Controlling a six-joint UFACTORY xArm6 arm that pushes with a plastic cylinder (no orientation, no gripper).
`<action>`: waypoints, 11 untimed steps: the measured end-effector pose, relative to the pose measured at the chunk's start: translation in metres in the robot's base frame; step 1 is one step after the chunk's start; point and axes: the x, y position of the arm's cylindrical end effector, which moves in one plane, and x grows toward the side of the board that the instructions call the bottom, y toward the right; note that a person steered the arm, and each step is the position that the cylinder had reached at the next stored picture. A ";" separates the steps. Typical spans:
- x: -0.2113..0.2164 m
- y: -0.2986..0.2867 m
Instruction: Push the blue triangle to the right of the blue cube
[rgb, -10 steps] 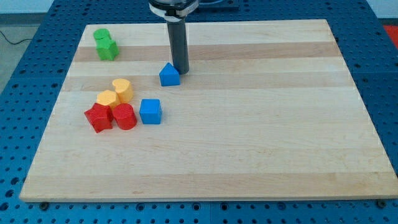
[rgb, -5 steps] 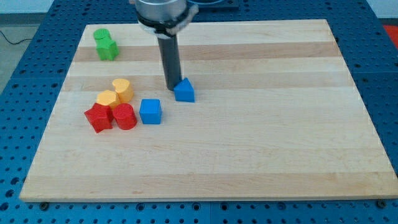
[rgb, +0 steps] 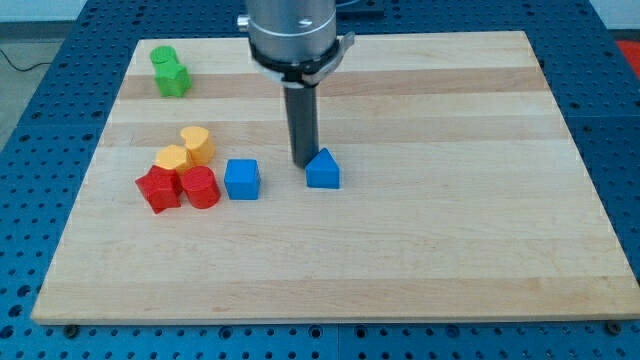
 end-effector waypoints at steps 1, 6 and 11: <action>-0.020 0.050; 0.043 0.027; 0.040 -0.016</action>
